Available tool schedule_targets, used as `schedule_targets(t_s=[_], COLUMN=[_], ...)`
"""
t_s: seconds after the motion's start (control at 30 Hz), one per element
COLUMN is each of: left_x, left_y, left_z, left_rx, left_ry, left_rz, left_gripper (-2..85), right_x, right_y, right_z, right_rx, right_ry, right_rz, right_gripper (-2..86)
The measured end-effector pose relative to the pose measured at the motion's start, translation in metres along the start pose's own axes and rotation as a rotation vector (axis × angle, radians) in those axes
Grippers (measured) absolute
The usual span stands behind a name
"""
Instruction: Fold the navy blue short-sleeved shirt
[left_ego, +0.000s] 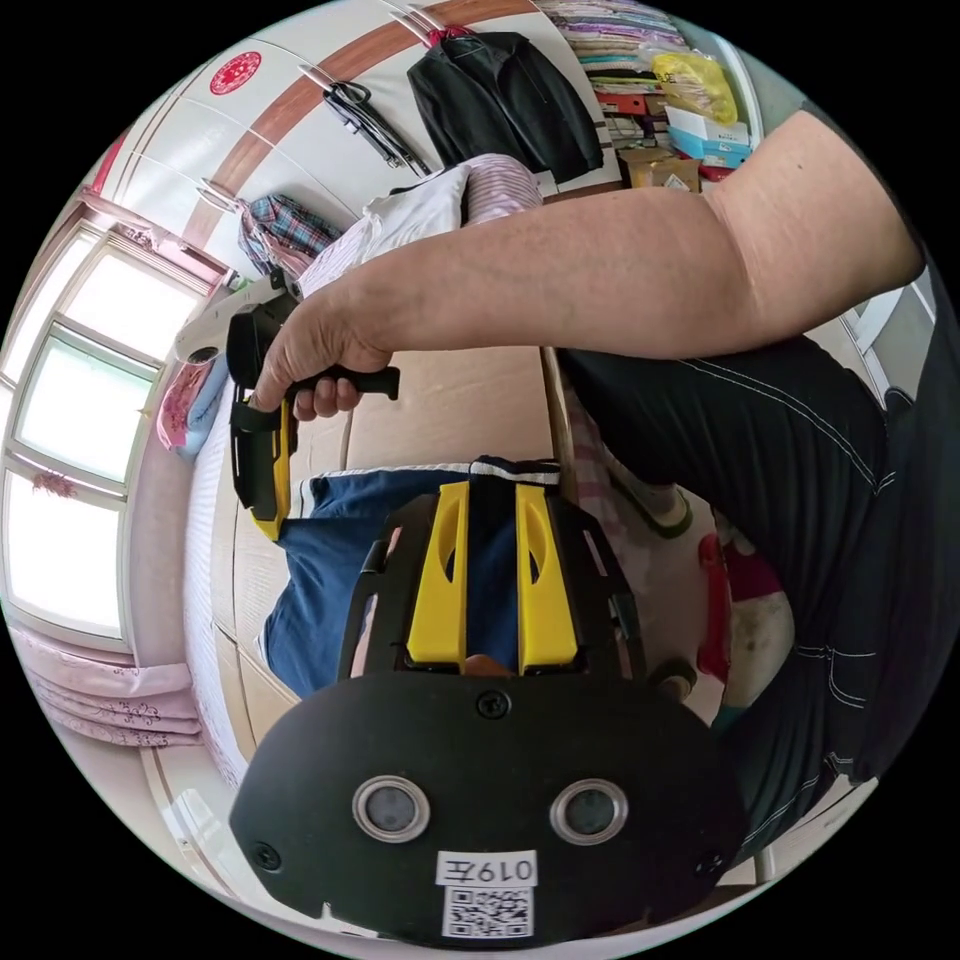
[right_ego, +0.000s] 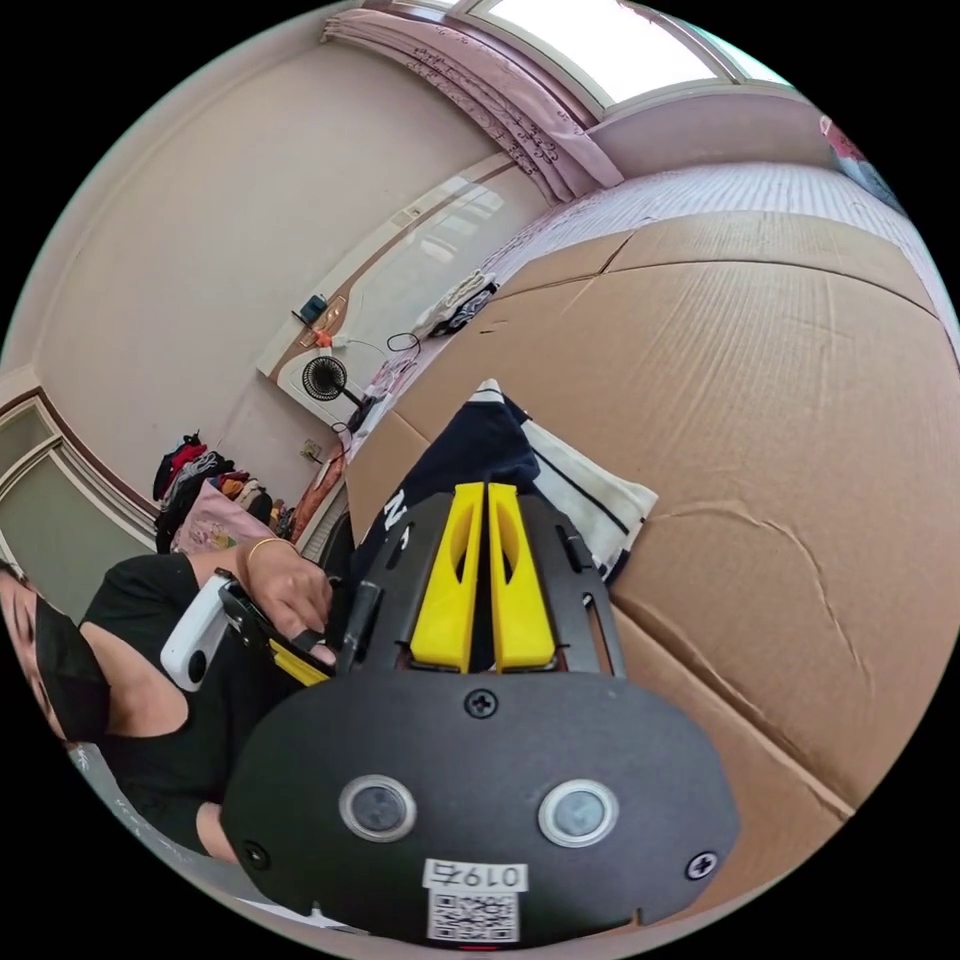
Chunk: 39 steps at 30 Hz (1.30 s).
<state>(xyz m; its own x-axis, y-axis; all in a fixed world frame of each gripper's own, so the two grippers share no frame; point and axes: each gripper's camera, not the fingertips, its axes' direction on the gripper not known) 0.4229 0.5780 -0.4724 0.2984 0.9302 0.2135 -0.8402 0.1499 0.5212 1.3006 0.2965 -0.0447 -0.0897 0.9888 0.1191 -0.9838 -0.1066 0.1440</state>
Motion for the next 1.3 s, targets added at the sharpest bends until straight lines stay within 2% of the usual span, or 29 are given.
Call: schedule_targets(t_s=[0.3,0.53,0.73,0.83,0.93,1.03,1.13,1.2,1.3], left_x=[-0.027,-0.051,-0.088,-0.122,-0.173,-0.244,-0.319,-0.370,-0.411], left_y=[0.003,0.016,0.045,0.065,0.097,0.134,0.167,0.193,0.233], left_z=[0.002,0.003,-0.006,-0.023,-0.046,-0.048,-0.016,0.014,0.032], left_rx=[-0.012,-0.008,0.042,0.075,0.174,0.241,0.199,0.141,0.118], left_ry=[0.032,0.045,0.096,0.120,0.103,0.027,0.100,0.174,0.153], left_rz=[0.051,0.050,-0.025,-0.076,-0.188,-0.377,-0.506,-0.607,-0.768], left_gripper=[6.0,6.0,6.1,6.7,6.8,6.9,6.9,6.5,5.9], right_x=[-0.012,0.012,0.028,0.015,-0.006,-0.026,-0.033,-0.030,-0.023], right_y=[-0.009,-0.017,-0.017,-0.013,0.001,0.014,0.013,0.009,0.001], right_z=[0.013,0.027,0.002,-0.027,-0.068,-0.085,-0.074,-0.067,-0.051], right_rx=[0.019,-0.036,-0.011,-0.032,0.001,-0.001,-0.019,0.025,0.148], right_ry=[0.046,0.024,-0.108,-0.099,-0.024,-0.079,-0.110,-0.071,-0.122], right_rz=[-0.091,0.013,0.088,0.069,0.036,-0.025,-0.015,0.033,0.092], right_gripper=[-0.4,0.2,6.0,8.2,7.5,6.3,6.6,6.9,7.9])
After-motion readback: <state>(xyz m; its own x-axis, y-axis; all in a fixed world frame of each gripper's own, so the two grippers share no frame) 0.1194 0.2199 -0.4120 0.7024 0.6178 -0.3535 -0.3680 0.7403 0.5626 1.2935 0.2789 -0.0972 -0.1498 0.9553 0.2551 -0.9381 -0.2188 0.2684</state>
